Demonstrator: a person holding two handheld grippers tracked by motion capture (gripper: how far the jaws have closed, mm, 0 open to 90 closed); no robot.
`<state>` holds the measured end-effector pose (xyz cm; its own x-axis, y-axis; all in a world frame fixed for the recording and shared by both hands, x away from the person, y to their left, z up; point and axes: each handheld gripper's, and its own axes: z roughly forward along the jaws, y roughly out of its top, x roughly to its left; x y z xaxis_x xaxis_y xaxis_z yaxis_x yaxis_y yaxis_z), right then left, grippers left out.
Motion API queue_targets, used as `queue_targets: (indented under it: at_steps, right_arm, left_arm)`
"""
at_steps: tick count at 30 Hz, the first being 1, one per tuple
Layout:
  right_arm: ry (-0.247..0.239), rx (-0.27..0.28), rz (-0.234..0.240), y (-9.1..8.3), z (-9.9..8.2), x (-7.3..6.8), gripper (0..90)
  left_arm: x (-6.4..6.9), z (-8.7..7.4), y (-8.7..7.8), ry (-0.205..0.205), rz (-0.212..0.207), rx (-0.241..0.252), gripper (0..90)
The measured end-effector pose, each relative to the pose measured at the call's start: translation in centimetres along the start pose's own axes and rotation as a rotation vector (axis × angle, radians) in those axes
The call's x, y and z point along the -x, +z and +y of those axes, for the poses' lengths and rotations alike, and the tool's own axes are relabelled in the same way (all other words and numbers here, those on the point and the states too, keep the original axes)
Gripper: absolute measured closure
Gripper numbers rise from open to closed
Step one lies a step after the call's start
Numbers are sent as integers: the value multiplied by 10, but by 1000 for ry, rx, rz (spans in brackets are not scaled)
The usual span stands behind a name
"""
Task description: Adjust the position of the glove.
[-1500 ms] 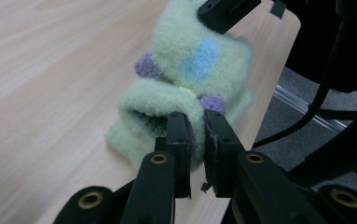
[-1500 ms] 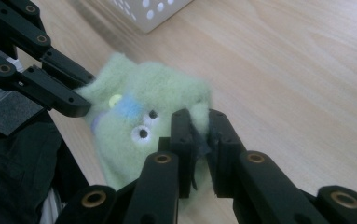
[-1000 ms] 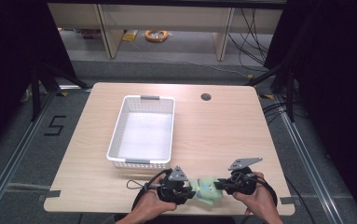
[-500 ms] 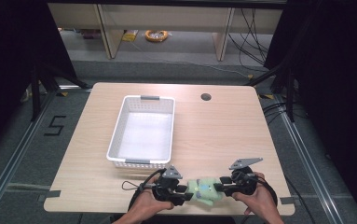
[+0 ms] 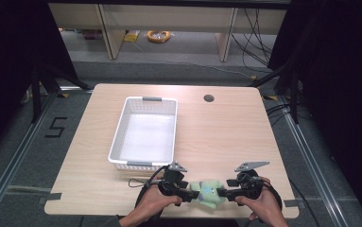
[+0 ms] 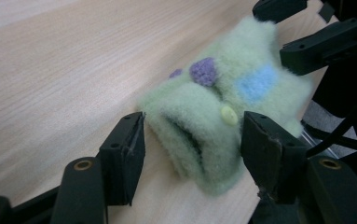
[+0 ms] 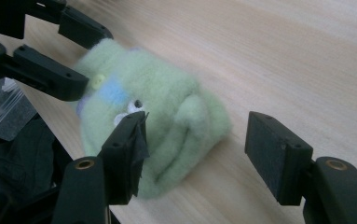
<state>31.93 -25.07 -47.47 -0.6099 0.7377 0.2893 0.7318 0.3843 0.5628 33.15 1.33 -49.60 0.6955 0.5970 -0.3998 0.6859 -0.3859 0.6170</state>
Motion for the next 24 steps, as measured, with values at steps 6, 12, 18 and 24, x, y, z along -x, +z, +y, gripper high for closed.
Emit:
queue_targets:
  at_steps: [6, 12, 18, 24]
  right_arm:
    - [16, -23, -13, 11, -3, -1, 400]
    - [32, -52, -5, 18, -4, -2, 428]
    - [34, -42, 28, 22, -5, -1, 488]
    - [30, -41, 84, 25, -6, 1, 612]
  left_arm:
    - [2, -2, 7, -35, 7, -34, 431]
    - [-3, -2, 9, -16, -1, -43, 474]
    - [-2, -4, 10, 27, 1, -32, 532]
    - [-1, -7, 12, 3, -15, -6, 588]
